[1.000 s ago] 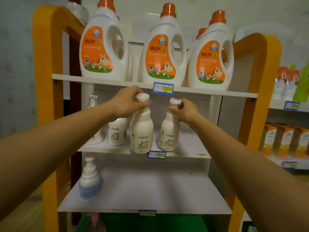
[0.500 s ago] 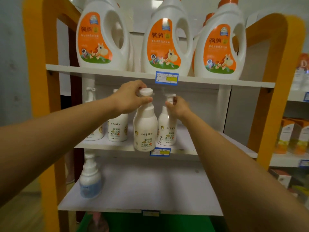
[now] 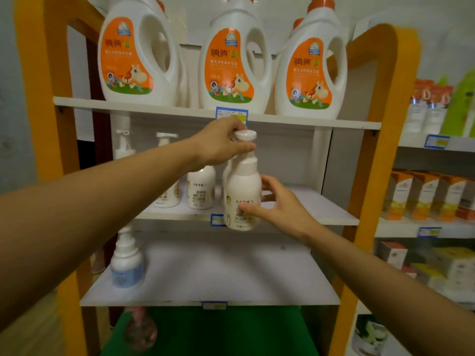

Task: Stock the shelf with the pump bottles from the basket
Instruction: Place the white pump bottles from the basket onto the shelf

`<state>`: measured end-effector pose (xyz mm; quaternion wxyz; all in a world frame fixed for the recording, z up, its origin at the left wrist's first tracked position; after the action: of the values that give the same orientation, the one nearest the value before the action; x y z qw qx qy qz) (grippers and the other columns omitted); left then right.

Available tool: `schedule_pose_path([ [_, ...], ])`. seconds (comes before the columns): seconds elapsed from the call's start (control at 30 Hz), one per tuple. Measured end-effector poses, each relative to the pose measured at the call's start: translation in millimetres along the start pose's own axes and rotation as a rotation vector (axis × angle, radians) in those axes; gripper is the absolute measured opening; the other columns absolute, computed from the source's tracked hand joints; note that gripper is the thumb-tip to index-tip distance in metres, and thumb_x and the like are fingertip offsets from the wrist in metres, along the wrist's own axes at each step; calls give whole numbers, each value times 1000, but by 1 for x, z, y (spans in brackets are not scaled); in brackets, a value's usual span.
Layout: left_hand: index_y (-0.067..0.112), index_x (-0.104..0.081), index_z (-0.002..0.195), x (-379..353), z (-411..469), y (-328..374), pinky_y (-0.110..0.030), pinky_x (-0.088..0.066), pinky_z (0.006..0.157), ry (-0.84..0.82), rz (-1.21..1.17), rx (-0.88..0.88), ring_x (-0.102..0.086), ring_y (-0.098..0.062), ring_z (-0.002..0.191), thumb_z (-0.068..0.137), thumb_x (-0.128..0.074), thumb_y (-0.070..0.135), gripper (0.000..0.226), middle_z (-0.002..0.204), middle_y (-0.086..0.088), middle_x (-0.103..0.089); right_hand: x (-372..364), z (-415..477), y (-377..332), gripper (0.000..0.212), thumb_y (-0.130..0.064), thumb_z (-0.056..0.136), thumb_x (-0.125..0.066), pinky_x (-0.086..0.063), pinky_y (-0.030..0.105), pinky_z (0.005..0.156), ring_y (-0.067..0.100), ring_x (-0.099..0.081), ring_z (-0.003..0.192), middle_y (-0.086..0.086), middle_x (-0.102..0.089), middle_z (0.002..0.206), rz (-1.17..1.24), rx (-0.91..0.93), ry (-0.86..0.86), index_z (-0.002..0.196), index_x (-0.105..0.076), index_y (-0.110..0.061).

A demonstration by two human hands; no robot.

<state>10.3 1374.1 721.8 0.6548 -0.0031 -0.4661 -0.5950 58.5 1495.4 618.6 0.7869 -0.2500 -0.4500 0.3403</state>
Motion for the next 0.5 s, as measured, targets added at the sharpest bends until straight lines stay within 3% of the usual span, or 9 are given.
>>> schedule_pose_path([
  [0.13,11,-53,116,-23,11,18,-21,-44,73,0,-43,-24,-51,-16,93,81,-64,23,39,108,-5,-53,27,-2,11,62,-37,77,-68,-45,15,68,4,-54,98,-12,-49,117,-41,-10,37,130,-38,-24],
  [0.3,17,-33,137,-48,15,2,-39,-46,100,33,-316,75,-47,-22,123,83,-62,25,62,139,-7,-43,63,8,33,63,-30,78,-68,-46,20,80,11,-51,106,-5,-49,121,-34,-58,113,132,-37,-20],
  [0.43,10,-33,138,-97,7,-47,-43,-33,111,-117,-149,221,-40,-23,131,93,-38,8,45,147,-10,-37,71,24,60,62,-24,79,-67,-47,32,88,13,-51,106,5,-49,134,27,-163,142,133,-38,-16],
  [0.5,7,-36,137,-119,5,-59,-34,-31,110,-161,-136,240,-42,-21,128,90,-35,-4,48,145,-12,-40,68,30,70,62,-22,80,-67,-46,32,88,14,-50,105,6,-48,136,31,-181,146,133,-37,-15],
])
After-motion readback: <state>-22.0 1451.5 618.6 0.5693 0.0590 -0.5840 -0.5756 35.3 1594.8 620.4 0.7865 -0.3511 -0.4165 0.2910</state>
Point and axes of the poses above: each hand's wrist, its own z-axis towards the middle knuckle, its own x-axis out of the back of the hand, y = z × x, the point moved 6 cm from there along z, towards the middle knuckle
